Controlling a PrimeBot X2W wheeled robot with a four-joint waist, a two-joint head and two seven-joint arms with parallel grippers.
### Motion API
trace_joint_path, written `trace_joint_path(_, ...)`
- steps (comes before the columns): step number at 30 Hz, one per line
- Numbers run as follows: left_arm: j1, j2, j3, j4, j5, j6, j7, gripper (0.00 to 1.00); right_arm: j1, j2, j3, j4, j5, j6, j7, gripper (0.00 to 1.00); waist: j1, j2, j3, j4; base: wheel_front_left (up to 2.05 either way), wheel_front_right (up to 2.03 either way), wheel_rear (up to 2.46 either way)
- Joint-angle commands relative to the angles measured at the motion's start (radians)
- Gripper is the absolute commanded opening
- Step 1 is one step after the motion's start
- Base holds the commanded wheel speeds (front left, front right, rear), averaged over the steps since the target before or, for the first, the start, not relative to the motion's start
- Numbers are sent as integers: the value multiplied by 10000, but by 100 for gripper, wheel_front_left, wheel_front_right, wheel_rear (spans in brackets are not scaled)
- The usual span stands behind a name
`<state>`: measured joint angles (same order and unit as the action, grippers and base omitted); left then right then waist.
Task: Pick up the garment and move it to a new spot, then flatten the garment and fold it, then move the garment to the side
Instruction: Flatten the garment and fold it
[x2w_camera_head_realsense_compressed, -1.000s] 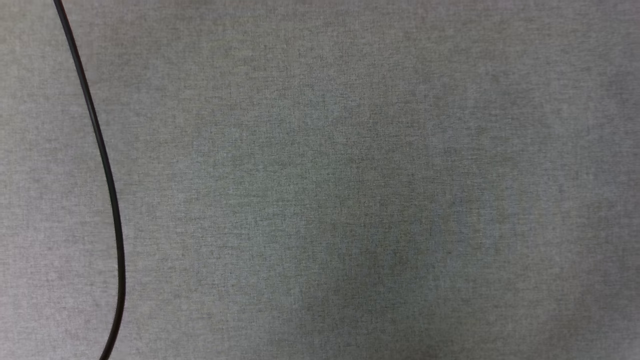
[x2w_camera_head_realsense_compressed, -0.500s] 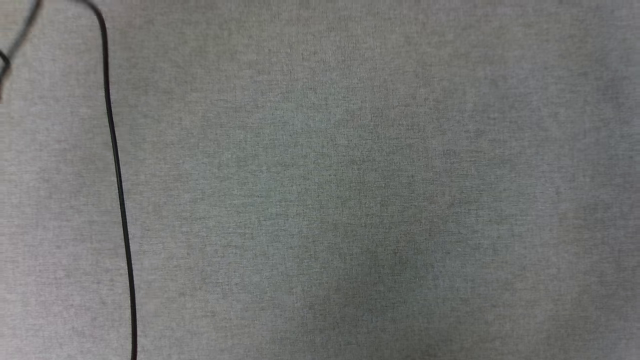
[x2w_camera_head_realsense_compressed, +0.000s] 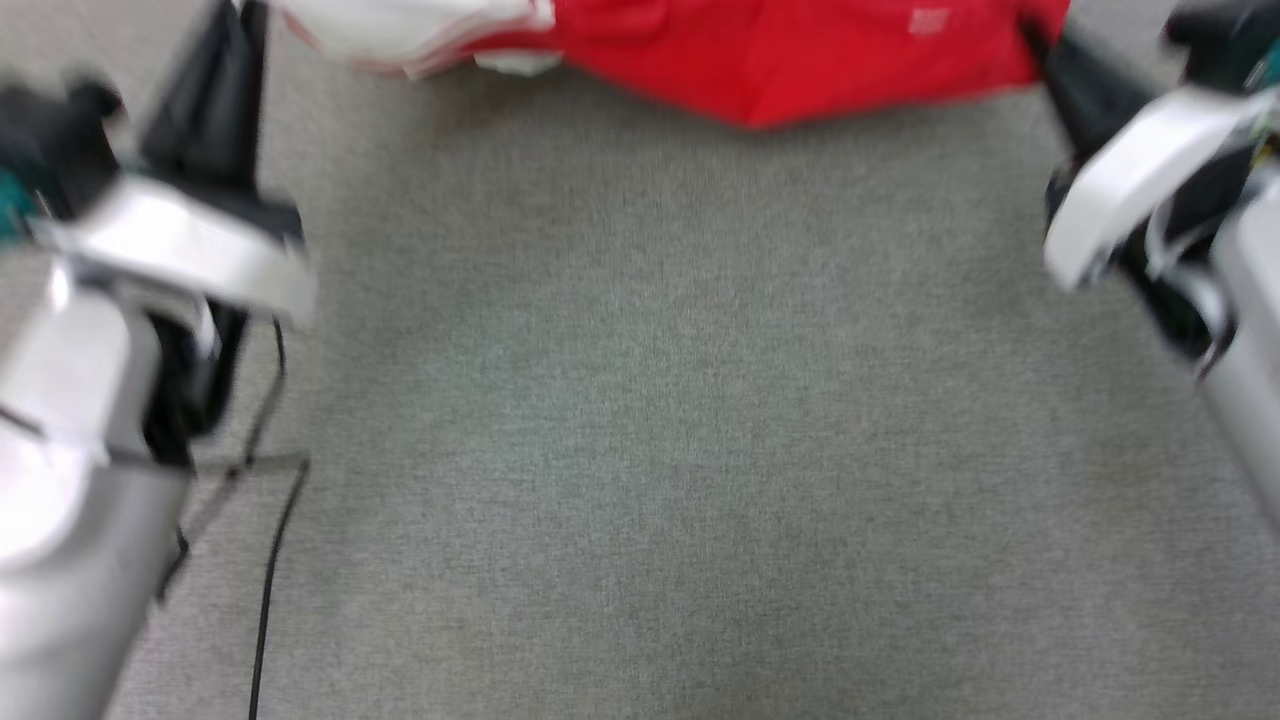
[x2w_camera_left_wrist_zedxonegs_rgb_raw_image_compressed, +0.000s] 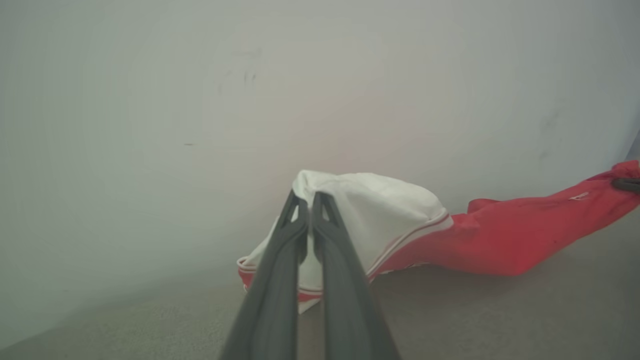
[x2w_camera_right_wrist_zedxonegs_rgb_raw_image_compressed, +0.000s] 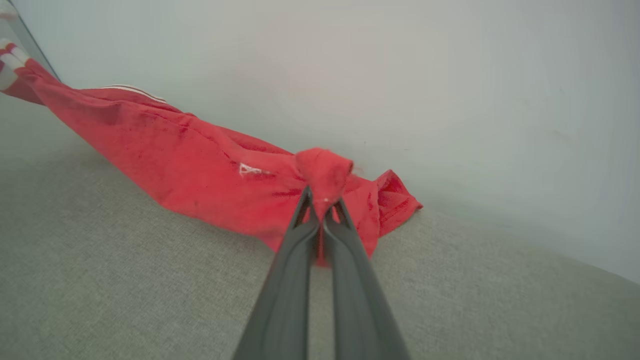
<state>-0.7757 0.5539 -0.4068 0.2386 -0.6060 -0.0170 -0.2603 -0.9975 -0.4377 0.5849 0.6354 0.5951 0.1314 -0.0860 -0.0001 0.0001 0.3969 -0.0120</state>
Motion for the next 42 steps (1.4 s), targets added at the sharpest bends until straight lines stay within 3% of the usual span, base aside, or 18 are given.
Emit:
trace_joint_path(1,634,-44,103,-242,-12,114,-70,0,533,-102,152,-152,117,-13,0,0,1,-1,-651,14,0,0,0)
trace_joint_path(11,5103,-20,188,-1014,-205,746,-71,0,3757,-866,669,-1282,895,-13,358,0,1,-1,-2318,-28,0,0,0)
trace_joint_path(17,6802,-354,65,-1061,-578,1030,-63,0,5701,-1392,506,-1767,1287,-15,260,0,1,-1,-3217,130,0,0,0)
trace_joint_path(24,8666,-614,-23,-1156,-1248,1366,77,0,7847,-1532,-166,-2350,1679,-15,363,0,1,-1,-4014,185,0,0,0)
trace_joint_path(32,10119,-714,-372,-1432,-1731,1448,471,0,9826,-1616,-1111,-3032,1691,-15,710,0,1,-1,-4271,319,0,0,0)
trace_joint_path(42,10492,-530,-635,-1405,-1916,1303,955,0,11268,-1443,-1970,-3830,1291,-15,1159,0,1,-1,-4322,365,0,0,0)
